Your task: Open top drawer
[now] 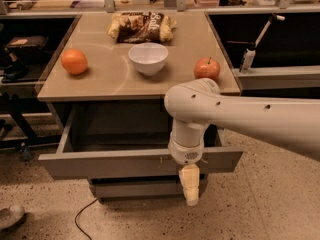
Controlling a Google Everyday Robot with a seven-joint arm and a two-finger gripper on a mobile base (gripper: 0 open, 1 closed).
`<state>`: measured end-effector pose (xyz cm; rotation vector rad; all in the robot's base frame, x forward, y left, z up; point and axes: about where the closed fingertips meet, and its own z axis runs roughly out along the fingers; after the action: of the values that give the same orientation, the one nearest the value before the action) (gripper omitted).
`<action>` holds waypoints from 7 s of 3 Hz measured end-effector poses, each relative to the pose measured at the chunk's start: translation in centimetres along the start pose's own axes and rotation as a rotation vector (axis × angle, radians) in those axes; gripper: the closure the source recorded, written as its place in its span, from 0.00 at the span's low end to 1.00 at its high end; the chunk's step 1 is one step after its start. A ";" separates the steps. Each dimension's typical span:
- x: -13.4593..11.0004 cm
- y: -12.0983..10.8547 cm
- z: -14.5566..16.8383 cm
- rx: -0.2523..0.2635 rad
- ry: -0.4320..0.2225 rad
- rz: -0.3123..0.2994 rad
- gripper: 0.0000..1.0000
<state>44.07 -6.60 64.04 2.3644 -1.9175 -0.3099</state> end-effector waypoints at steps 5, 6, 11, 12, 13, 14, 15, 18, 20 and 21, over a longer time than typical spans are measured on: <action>8.2 16.3 -3.2 -0.175 0.000 0.070 0.00; 8.0 17.6 -3.0 -0.176 -0.018 0.072 0.00; 3.2 15.0 -2.8 -0.155 -0.046 -0.052 0.00; 2.4 13.9 -4.7 -0.085 -0.034 -0.087 0.00; 1.8 12.6 -5.8 -0.058 -0.031 -0.107 0.00; 1.5 11.6 -5.7 -0.061 -0.020 -0.117 0.00; 1.3 10.4 -4.4 -0.072 0.029 -0.116 0.00; 3.1 10.2 2.3 -0.198 0.143 -0.082 0.00; 3.3 10.7 2.1 -0.207 0.148 -0.081 0.00; 3.6 12.0 1.7 -0.222 0.145 -0.083 0.00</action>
Offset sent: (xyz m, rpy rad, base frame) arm -0.1225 -0.1228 0.0551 -0.1036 0.1793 0.0162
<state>32.94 -12.54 64.26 2.2582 -1.6336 -0.3281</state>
